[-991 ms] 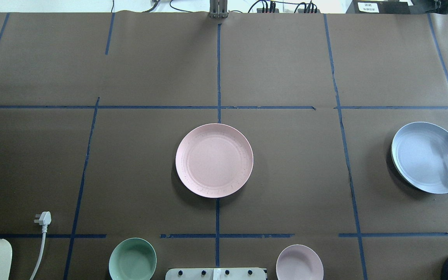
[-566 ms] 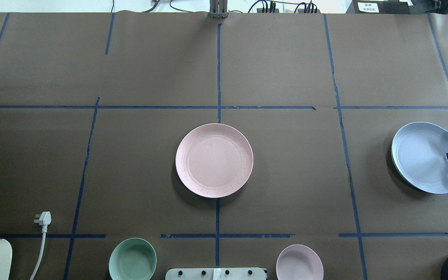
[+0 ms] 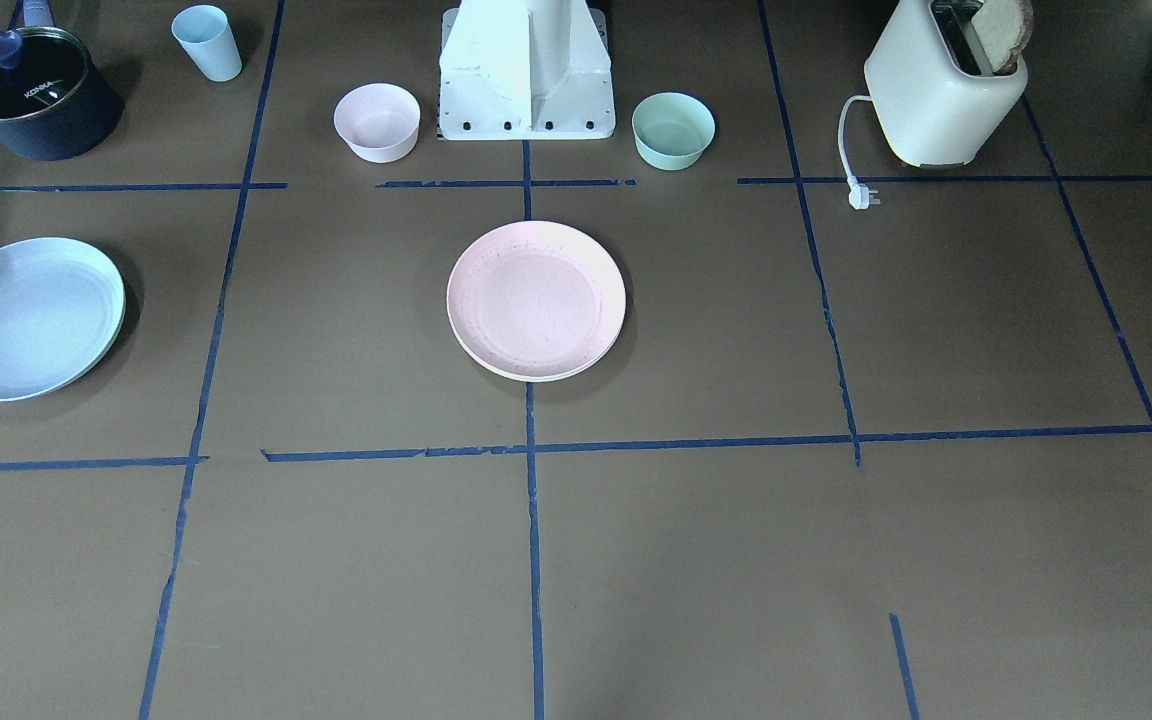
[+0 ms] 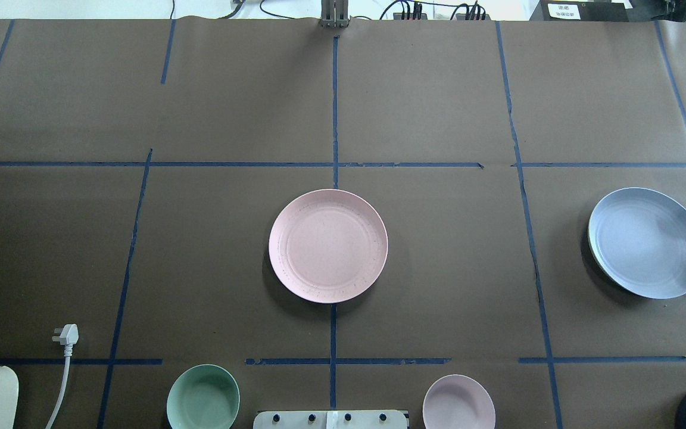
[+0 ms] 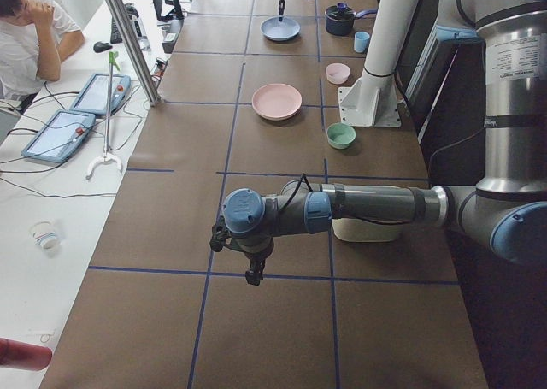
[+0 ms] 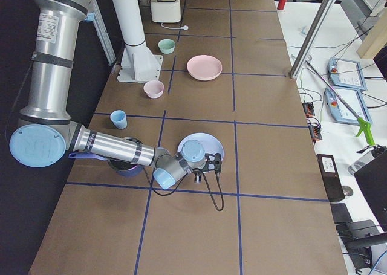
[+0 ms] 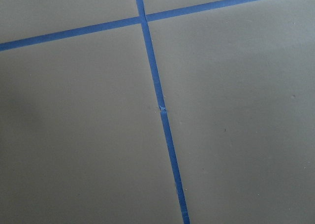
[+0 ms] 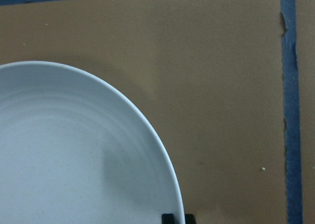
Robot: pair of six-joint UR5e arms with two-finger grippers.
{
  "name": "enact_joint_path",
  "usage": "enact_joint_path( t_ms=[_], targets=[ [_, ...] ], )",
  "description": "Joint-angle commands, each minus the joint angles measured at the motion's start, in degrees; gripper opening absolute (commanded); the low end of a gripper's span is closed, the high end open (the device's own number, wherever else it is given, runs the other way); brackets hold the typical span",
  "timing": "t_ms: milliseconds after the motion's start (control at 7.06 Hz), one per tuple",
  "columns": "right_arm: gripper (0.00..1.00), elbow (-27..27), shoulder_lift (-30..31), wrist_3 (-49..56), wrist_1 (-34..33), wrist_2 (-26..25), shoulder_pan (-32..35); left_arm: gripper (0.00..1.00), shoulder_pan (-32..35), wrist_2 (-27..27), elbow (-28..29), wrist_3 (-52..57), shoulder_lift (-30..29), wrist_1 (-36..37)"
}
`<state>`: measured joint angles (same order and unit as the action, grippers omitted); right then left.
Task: Stack three plates with pink and blue
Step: 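Reach the right gripper to the light blue plate's rim and grasp it, then lift the light blue plate with the right gripper toward the pink plate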
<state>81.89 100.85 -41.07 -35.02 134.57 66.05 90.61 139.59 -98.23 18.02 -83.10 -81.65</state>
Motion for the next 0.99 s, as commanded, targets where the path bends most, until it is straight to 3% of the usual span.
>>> enact_joint_path(
  t_ms=[0,142,566,708,850],
  targets=[
    [0.0,5.88,-0.21,-3.72,-0.74,3.4,-0.05,1.0,0.0,-0.02,-0.12,0.0,0.48,-0.09],
    [0.0,9.4,-1.69,-10.63,-1.36,3.59,-2.22,1.0,0.0,-0.02,-0.3,-0.44,1.26,-1.05],
    [0.0,10.66,-14.66,-28.3,-1.45,2.37,-9.6,1.0,0.0,0.07,-0.39,-0.79,1.27,-1.32],
    [0.0,11.45,-19.5,-36.37,-2.5,-1.03,-14.24,1.0,0.0,0.07,-0.39,-0.79,1.27,-1.32],
    [0.0,15.02,-22.85,-39.06,-8.77,-6.8,-19.16,1.0,0.0,0.07,-0.39,-0.88,1.18,-1.32]
  ],
)
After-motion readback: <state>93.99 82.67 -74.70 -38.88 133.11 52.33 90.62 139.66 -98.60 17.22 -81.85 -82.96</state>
